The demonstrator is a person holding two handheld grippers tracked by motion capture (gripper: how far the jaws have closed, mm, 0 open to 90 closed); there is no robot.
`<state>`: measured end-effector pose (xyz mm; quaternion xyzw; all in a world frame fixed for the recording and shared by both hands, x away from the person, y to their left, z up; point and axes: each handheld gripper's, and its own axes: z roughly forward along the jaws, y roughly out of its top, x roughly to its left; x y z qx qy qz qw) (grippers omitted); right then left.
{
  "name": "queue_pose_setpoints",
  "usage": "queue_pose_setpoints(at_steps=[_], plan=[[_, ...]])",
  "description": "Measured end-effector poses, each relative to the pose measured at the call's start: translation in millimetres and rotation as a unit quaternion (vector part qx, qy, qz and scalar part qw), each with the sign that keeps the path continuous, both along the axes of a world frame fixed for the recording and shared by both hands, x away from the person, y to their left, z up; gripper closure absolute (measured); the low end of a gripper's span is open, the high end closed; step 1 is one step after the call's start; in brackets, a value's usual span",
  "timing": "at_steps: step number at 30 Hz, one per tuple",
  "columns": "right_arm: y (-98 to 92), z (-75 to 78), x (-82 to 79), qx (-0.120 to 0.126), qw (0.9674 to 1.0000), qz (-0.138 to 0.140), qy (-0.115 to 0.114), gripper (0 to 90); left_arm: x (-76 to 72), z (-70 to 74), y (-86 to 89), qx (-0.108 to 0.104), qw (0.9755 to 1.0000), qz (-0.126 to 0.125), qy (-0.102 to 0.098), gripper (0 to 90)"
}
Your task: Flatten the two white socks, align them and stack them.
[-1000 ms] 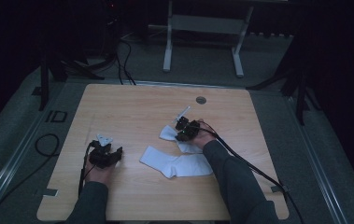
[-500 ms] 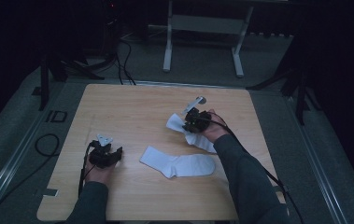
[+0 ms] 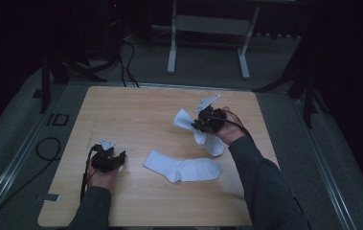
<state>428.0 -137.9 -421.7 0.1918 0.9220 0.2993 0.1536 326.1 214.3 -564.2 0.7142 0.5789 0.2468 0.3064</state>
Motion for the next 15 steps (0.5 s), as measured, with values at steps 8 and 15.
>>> queue_pose_setpoints(at_steps=[8,15], plan=[[8.9,16.6,-14.0,0.013,0.9996,0.024,-0.010,82.3,0.0,0.0,0.0,0.000,1.0000,0.000,0.000,49.6],[10.6,30.8,-34.8,0.029,0.9983,0.049,-0.015,82.1,0.0,0.2,0.0,0.000,1.0000,0.000,0.001,49.6]])
